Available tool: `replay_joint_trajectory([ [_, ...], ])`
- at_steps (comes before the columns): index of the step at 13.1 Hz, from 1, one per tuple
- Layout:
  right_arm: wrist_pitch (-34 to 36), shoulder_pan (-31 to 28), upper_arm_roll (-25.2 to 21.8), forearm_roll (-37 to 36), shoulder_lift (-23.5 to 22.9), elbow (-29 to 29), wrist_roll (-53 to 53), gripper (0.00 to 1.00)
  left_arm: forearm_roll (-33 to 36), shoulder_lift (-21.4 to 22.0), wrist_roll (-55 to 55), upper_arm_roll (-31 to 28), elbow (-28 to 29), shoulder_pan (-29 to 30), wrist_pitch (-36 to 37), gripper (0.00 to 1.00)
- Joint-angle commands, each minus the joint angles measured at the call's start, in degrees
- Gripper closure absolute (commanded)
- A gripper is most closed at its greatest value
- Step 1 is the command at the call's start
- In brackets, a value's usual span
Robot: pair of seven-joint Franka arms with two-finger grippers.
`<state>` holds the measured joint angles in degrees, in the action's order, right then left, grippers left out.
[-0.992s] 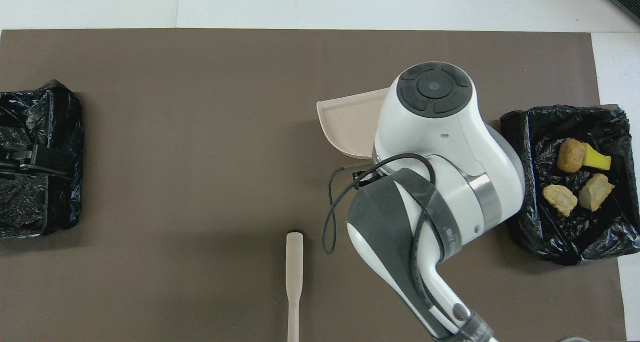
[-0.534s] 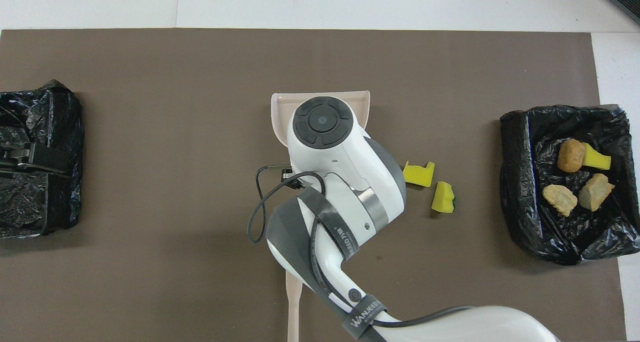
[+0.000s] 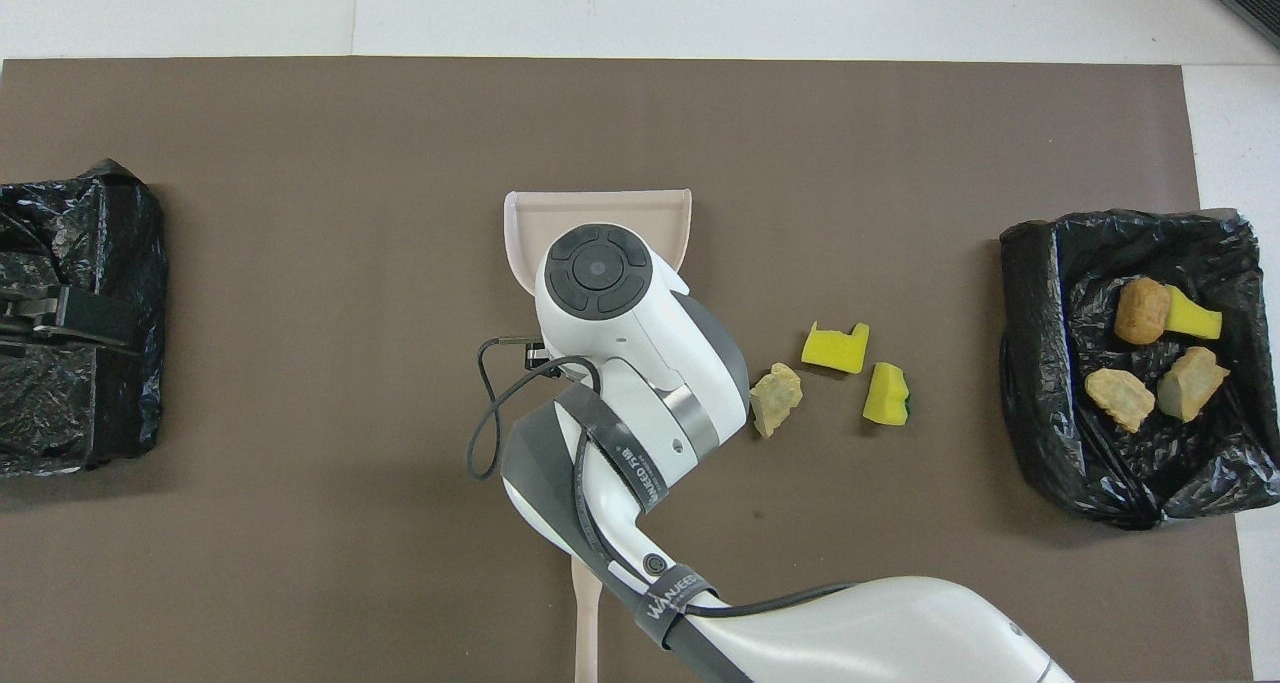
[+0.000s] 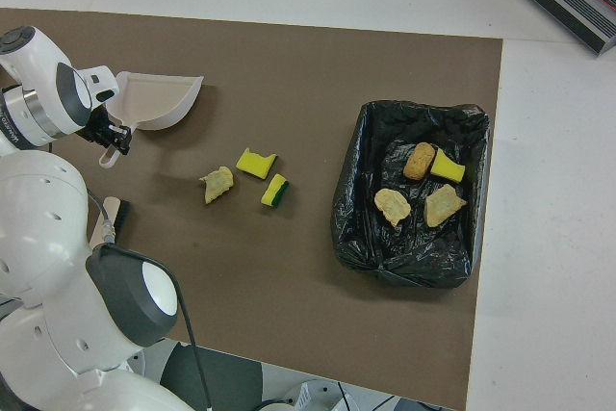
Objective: Sweep and dump trash in bin
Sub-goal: 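Bring the dustpan back and set it on the mat with the right gripper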
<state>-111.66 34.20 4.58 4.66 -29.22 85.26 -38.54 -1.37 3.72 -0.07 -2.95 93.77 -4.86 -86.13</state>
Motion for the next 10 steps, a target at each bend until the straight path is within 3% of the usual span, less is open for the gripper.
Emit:
replay_joint_trajectory([
  [1, -2.94, 0.69, 0.43, 2.02, -1.89, -0.09, 0.04, 1.00, 0.49, -0.03, 0.51, -0.38, -0.60, 0.38, 0.62, 0.00],
  [3, -3.22, 0.44, 0.43, 2.20, -2.16, 0.60, 0.57, 1.00, 0.49, -0.12, 0.51, -0.47, -0.60, 0.29, 0.53, 0.00],
  [4, -3.39, 0.26, 0.43, 2.72, -2.25, 0.78, 0.75, 0.91, 0.49, -0.12, 0.51, -0.47, -0.60, 0.29, 0.53, 0.00],
  [6, -2.87, -0.01, 0.43, 2.20, -1.99, 0.52, 3.98, 0.00, 0.49, -0.12, 0.69, -0.47, -0.60, 0.29, 0.18, 0.00],
  [10, 5.28, -0.62, 0.34, 2.99, 3.89, 0.96, 4.79, 0.00, 0.58, -0.12, 0.60, -0.56, -0.51, 0.38, 0.18, 0.00],
])
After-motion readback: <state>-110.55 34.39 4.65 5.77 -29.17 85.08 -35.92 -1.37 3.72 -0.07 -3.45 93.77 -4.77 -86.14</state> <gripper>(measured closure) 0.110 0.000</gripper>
